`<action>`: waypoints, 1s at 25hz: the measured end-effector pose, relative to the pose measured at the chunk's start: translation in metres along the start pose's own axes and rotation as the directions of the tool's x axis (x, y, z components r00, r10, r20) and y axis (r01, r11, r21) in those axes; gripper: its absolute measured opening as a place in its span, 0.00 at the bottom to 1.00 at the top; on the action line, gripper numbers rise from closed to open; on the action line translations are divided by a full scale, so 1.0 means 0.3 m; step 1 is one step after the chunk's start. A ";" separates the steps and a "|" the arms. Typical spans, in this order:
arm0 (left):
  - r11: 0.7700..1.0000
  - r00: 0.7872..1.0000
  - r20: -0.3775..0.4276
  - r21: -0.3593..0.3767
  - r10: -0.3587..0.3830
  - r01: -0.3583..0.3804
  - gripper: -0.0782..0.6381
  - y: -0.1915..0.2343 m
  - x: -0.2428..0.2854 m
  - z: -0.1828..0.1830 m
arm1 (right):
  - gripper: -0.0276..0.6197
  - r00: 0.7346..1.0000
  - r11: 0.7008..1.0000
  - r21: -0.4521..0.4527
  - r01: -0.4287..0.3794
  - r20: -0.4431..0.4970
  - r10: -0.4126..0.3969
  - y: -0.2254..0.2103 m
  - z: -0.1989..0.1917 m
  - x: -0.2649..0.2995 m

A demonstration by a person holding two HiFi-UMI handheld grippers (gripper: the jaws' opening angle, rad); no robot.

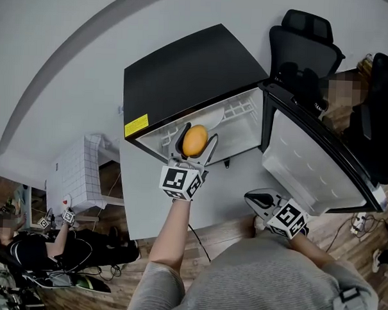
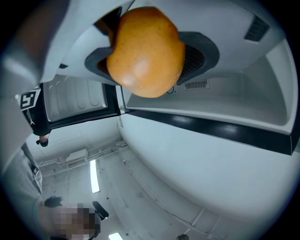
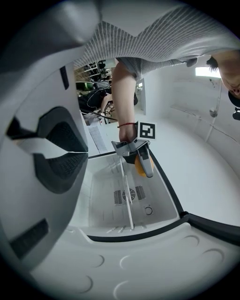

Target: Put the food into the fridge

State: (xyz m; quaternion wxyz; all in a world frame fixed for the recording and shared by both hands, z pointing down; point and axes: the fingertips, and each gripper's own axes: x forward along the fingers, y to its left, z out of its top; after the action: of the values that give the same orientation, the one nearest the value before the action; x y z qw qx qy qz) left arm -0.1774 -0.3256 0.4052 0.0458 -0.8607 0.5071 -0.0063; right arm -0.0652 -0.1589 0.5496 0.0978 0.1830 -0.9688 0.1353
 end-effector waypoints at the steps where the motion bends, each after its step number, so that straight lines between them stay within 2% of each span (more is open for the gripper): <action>1: 1.000 1.000 -0.006 0.004 -0.003 0.003 0.59 0.006 0.009 -0.005 | 0.06 1.000 1.000 0.000 0.001 -0.004 -0.001 -0.002 -0.003 0.000; 11: 0.996 0.997 -0.077 0.087 0.002 0.004 0.59 0.057 0.073 -0.065 | 0.06 1.000 1.000 0.005 -0.011 0.000 0.011 -0.016 -0.006 0.006; 16: 0.993 0.995 -0.098 0.118 0.006 0.005 0.59 0.075 0.108 -0.074 | 0.06 1.000 1.000 0.001 -0.011 -0.027 0.011 -0.021 -0.012 0.005; 22: 0.984 0.987 -0.158 0.180 0.009 0.020 0.59 0.093 0.149 -0.116 | 0.06 1.000 1.000 0.003 -0.009 -0.010 0.009 -0.049 0.000 0.002; 25: 0.982 0.985 -0.173 0.188 0.013 0.020 0.59 0.108 0.163 -0.128 | 0.06 1.000 1.000 0.003 0.000 -0.013 0.000 -0.071 0.004 -0.003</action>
State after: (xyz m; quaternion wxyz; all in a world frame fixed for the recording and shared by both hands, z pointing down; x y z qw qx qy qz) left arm -0.1841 -0.3867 0.4389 0.0832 -0.8494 0.5048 -0.1295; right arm -0.0563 -0.1781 0.5531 0.1037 0.1822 -0.9680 0.1380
